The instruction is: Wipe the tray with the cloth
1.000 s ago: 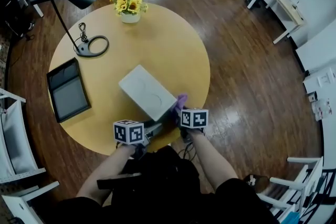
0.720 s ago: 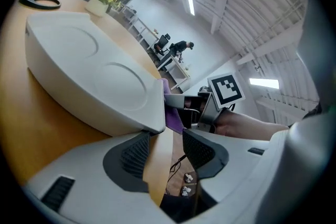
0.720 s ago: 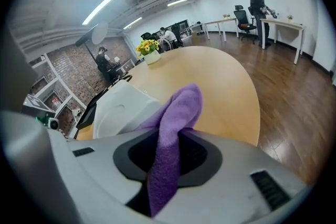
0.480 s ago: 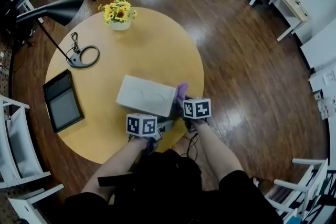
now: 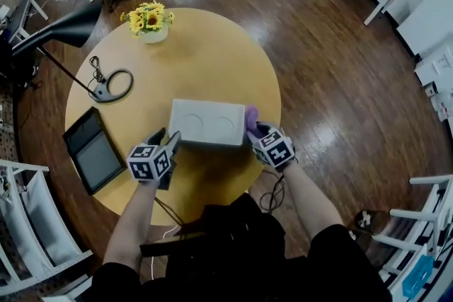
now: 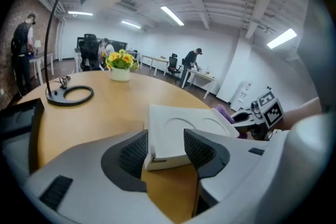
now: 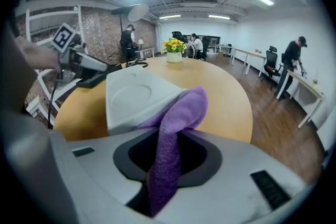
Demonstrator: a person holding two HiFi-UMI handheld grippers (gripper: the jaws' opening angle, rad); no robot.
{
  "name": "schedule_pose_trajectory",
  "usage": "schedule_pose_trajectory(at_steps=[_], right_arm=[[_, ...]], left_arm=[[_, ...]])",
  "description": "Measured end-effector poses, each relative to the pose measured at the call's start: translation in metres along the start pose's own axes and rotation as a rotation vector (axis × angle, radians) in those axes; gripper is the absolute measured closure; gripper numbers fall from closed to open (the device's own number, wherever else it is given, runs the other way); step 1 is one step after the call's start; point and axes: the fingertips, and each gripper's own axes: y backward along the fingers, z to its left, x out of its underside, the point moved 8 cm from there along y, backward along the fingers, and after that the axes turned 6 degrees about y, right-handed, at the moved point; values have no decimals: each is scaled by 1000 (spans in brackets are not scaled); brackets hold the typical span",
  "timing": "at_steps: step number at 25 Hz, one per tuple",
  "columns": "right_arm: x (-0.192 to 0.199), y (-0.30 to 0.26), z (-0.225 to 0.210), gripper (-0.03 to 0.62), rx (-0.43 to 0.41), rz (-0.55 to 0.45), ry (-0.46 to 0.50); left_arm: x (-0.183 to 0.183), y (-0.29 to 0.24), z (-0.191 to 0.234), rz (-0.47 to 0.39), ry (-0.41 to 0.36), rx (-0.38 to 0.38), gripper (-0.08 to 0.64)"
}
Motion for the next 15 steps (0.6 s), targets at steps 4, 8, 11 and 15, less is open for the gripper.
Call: schedule_pose_trajectory(at_steps=[4, 8, 11, 15], right_arm=[[12, 11, 31, 502, 11, 4, 39], [28, 17, 50, 502, 63, 33, 94], [35, 22, 59, 502, 58, 38, 89], [39, 26, 68, 502, 13, 44, 128]], left_arm=[[7, -30, 18, 82, 118, 67, 310], [10, -34, 13, 86, 102, 59, 304], [13, -36, 9, 99, 64, 51, 304], [16, -41, 11, 104, 59, 33, 305]])
